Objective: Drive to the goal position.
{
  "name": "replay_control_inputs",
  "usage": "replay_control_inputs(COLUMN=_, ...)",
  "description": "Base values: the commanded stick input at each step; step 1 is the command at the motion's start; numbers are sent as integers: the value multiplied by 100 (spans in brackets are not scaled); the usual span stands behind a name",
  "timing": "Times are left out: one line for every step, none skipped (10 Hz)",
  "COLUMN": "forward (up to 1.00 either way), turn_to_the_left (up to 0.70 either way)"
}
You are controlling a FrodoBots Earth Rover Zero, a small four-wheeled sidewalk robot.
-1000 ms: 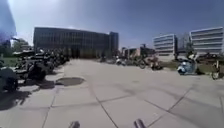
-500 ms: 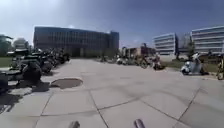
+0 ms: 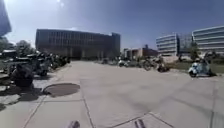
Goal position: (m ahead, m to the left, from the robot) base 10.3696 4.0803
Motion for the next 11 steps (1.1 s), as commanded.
replay_control_inputs(forward=85, turn_to_the_left=14)
replay_control_inputs(forward=85, turn_to_the_left=33)
replay_control_inputs(forward=85, turn_to_the_left=34)
replay_control_inputs(forward=85, turn_to_the_left=19)
replay_control_inputs(forward=85, turn_to_the_left=4)
replay_control_inputs(forward=85, turn_to_the_left=0)
replay_control_inputs(forward=85, turn_to_the_left=0)
replay_control_inputs(forward=85, turn_to_the_left=0)
replay_control_inputs(forward=85, turn_to_the_left=0)
replay_control_inputs(forward=85, turn_to_the_left=0)
replay_control_inputs(forward=85, turn_to_the_left=0)
